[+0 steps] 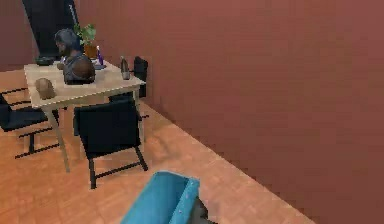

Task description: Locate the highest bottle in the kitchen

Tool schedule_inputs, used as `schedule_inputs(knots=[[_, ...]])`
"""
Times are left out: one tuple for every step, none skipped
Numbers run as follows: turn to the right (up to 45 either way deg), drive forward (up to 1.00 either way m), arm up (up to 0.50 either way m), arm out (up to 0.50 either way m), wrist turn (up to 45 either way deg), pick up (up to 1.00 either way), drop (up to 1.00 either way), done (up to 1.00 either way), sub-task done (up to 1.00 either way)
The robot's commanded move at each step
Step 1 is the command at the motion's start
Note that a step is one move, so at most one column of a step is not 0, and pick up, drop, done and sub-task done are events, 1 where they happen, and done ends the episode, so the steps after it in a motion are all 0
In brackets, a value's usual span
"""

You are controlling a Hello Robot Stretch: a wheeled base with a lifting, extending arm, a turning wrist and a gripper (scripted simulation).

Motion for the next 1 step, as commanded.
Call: schedule_inputs(knots=[[0.0, 1.0, 0.0, 0.0, 0.0, 0.0, 0.0, 0.0, 0.0]])
